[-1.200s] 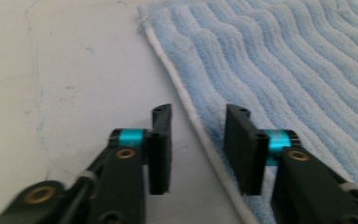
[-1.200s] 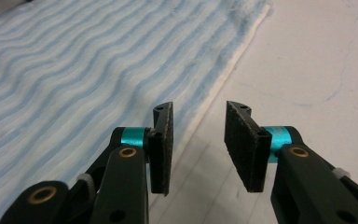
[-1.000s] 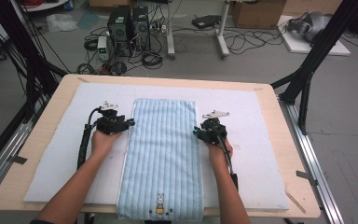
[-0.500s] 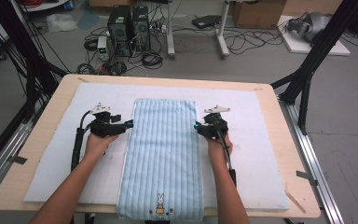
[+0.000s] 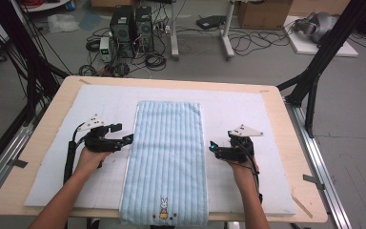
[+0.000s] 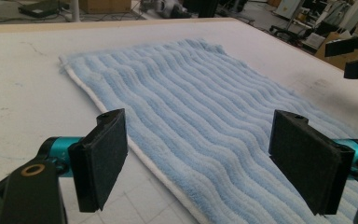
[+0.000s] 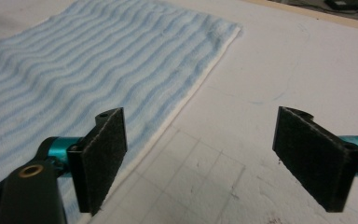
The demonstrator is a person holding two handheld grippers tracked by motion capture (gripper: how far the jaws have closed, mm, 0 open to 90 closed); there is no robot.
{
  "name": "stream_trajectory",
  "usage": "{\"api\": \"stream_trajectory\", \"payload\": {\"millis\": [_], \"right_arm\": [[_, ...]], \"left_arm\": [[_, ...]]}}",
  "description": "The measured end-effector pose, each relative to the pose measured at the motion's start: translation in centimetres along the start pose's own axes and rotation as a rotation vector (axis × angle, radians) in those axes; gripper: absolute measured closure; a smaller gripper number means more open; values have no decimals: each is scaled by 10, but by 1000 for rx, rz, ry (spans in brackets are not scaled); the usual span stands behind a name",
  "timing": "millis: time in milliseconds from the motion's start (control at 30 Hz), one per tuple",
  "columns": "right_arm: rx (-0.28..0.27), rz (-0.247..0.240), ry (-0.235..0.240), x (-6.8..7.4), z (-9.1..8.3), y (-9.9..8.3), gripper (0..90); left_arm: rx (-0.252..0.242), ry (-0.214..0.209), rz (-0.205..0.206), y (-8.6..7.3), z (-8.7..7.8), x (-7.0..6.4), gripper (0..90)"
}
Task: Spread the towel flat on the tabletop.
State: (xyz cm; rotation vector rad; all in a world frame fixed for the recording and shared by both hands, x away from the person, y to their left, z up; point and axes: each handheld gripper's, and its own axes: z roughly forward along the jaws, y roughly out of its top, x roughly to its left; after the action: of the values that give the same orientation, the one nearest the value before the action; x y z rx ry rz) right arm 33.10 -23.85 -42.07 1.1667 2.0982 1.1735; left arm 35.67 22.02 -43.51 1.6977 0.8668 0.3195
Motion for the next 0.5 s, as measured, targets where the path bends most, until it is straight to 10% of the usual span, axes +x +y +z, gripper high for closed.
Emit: {"api": "stream_trajectory", "payload": {"millis": [500], "right_arm": [[-38,-17,-58,-2,-12,-9,116]], "left_arm": [[0,33,27,-3,-4,-4,209]]}}
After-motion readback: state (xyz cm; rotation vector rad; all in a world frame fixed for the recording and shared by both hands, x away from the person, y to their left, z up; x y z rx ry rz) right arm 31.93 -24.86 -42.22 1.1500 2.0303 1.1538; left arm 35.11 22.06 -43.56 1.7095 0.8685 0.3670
